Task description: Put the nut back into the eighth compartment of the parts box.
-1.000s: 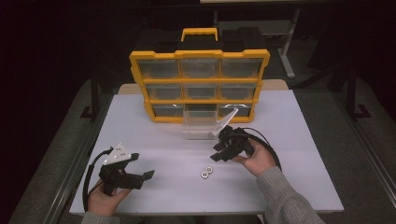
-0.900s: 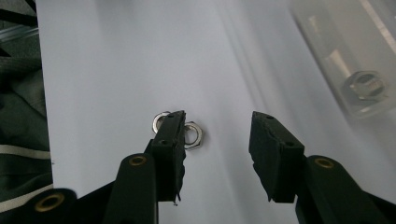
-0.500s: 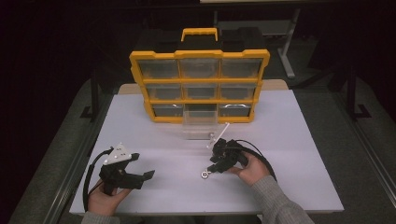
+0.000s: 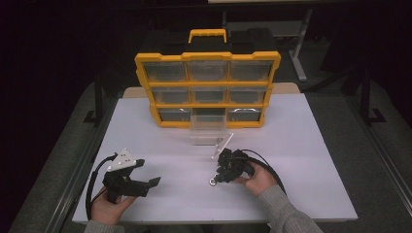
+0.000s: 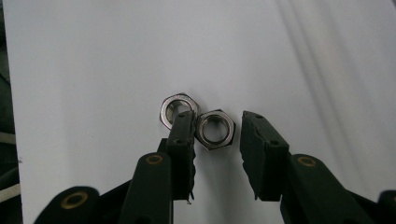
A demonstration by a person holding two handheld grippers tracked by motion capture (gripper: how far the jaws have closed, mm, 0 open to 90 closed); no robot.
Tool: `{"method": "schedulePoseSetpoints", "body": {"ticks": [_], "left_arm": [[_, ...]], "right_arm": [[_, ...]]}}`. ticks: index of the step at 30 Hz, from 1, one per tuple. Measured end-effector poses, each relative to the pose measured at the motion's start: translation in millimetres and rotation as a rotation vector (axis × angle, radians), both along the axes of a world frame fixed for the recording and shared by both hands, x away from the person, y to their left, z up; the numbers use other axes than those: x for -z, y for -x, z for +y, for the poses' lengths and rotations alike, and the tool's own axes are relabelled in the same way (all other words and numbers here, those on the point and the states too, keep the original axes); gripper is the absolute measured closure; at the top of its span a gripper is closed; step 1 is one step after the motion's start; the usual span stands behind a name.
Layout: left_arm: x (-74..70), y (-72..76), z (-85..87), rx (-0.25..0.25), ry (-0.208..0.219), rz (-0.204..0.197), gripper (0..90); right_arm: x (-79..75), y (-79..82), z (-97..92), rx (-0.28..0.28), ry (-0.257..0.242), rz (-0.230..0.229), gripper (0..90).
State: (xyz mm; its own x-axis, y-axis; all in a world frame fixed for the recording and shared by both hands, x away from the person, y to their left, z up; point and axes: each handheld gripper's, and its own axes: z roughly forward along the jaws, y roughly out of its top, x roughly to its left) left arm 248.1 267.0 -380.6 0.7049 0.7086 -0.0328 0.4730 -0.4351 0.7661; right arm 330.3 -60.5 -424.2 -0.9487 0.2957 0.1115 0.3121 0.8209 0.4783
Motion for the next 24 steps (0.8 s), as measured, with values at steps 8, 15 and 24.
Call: {"method": "schedulePoseSetpoints", "body": {"ticks": [8,15,24], "left_arm": [[-0.5,0.4,-0.2,0.003,-0.003,-0.001,15.4],[-1.1,0.4,0.3,-0.001,-0.001,-0.001,15.4],[0.3,0.0,-0.4,0.003,-0.002,-0.001,15.4]], "right_arm": [[1.8,-2.4,0.7,0.0,0.02,-0.009,67.8],[1.8,-0.5,4.5,-0.006,0.045,-0.036,68.7],[1.7,-7.4,1.3,0.005,0.024,0.011,69.1]]}}
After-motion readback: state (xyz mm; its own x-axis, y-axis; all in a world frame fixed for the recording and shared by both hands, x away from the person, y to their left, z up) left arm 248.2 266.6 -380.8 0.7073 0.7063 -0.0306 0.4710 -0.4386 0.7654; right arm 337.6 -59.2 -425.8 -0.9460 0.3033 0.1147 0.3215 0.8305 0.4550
